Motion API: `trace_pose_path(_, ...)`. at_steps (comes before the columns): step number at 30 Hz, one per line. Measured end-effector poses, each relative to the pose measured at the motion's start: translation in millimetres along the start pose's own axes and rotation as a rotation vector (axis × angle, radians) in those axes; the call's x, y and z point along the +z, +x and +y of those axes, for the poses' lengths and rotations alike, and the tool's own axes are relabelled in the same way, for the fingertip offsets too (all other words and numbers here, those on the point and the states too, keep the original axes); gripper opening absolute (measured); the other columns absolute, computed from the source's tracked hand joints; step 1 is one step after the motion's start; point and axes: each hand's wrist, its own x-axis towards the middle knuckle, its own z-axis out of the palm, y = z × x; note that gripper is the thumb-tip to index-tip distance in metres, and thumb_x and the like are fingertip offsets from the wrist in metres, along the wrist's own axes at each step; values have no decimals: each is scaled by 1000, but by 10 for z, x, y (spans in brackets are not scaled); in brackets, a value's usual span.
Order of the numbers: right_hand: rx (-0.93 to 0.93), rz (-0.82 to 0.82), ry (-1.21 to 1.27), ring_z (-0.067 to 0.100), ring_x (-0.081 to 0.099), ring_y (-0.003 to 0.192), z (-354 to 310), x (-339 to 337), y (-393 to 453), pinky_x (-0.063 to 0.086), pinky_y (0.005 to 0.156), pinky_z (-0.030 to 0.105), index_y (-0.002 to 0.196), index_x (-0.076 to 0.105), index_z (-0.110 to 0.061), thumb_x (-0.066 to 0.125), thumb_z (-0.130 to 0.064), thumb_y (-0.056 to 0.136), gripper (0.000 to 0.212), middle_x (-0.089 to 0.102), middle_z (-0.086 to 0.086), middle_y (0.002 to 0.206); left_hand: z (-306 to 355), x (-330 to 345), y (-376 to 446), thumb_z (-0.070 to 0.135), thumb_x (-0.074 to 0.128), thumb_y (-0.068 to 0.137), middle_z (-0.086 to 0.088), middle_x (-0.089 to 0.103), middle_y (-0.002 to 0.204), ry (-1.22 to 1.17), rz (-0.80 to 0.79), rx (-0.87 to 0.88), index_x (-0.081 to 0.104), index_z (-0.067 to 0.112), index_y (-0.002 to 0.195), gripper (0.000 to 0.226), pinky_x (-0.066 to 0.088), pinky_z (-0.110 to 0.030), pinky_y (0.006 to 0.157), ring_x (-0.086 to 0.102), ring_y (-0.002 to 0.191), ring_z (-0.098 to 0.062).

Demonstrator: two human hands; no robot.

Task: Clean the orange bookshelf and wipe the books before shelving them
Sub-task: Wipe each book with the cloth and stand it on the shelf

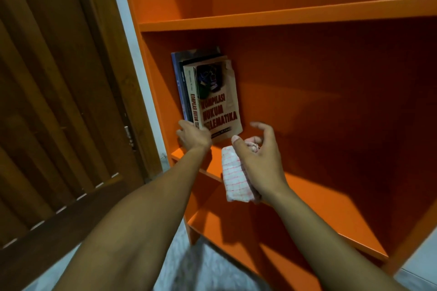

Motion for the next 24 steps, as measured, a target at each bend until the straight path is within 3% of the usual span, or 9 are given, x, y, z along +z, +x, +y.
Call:
trace_pose_path(4, 38, -24, -4, 24, 64, 76, -38, -16, -93, 55, 74, 41, 120, 50, -34, 71, -30, 89, 38, 56, -2, 81, -31, -138, 53, 25, 72, 88, -18, 45, 128, 102, -118, -6, 39, 9, 123, 51, 50, -43, 93, 53, 113, -38)
trace_pose_path(6, 54, -42, -6, 25, 65, 77, -66, -18, -144, 55, 75, 44, 121, 50, -33, 71, -31, 89, 38, 56, -2, 81, -27, -208, 46, 27, 75, 85, -17, 44, 126, 109, -125, 9, 38, 13, 121, 54, 53, -50, 92, 55, 110, -37)
trace_pose_path(10, 57, -70, -41, 18, 63, 74, -160, -34, -270, 54, 73, 44, 115, 53, -30, 70, -31, 89, 31, 59, -2, 81, -51, -400, -79, 27, 67, 92, -15, 47, 128, 179, -139, 138, 41, 12, 129, 49, 49, -38, 81, 53, 100, -26)
trace_pose_path(12, 97, -94, -58, 20, 64, 75, -179, -5, -337, 54, 73, 43, 114, 54, -28, 71, -33, 88, 31, 63, 1, 83, -145, -567, -189, 28, 62, 95, -15, 50, 128, 234, -154, 251, 43, 12, 130, 44, 46, -37, 82, 55, 105, -28)
trace_pose_path(16, 450, -171, 107, 26, 67, 85, -99, 74, -532, 55, 80, 41, 110, 56, -18, 76, -27, 84, 34, 67, 10, 98, -527, -1029, -440, 24, 57, 96, -12, 58, 118, 271, -204, 383, 49, 14, 124, 31, 49, -38, 85, 58, 103, -27)
trace_pose_path(18, 672, -329, 259, 27, 66, 76, -51, 65, -695, 55, 68, 35, 91, 61, -9, 66, -10, 93, 6, 65, 16, 90, -763, -1269, -600, 22, 53, 97, -6, 62, 111, 249, -220, 383, 52, 16, 118, 22, 50, -35, 81, 60, 97, -21)
trace_pose_path(19, 772, -379, 300, 25, 65, 71, -7, 68, -807, 55, 60, 31, 85, 62, -7, 61, -3, 95, 11, 65, 17, 85, -916, -1389, -701, 21, 51, 98, -3, 62, 108, 249, -241, 379, 53, 17, 117, 19, 49, -32, 78, 60, 93, -17)
trace_pose_path(22, 920, -408, 288, 26, 66, 73, 170, 109, -1085, 58, 53, 30, 101, 63, -3, 51, 7, 96, 16, 67, 19, 91, -1426, -1644, -1003, 22, 48, 101, -1, 61, 104, 290, -315, 295, 54, 18, 118, 19, 44, -26, 66, 59, 85, -14)
trace_pose_path(24, 945, -437, 273, 30, 68, 82, 310, 193, -1272, 59, 71, 38, 114, 61, -5, 46, 8, 98, 26, 68, 22, 101, -1839, -1754, -1196, 23, 48, 101, -4, 61, 101, 345, -377, 190, 53, 18, 120, 20, 42, -22, 60, 59, 82, -18)
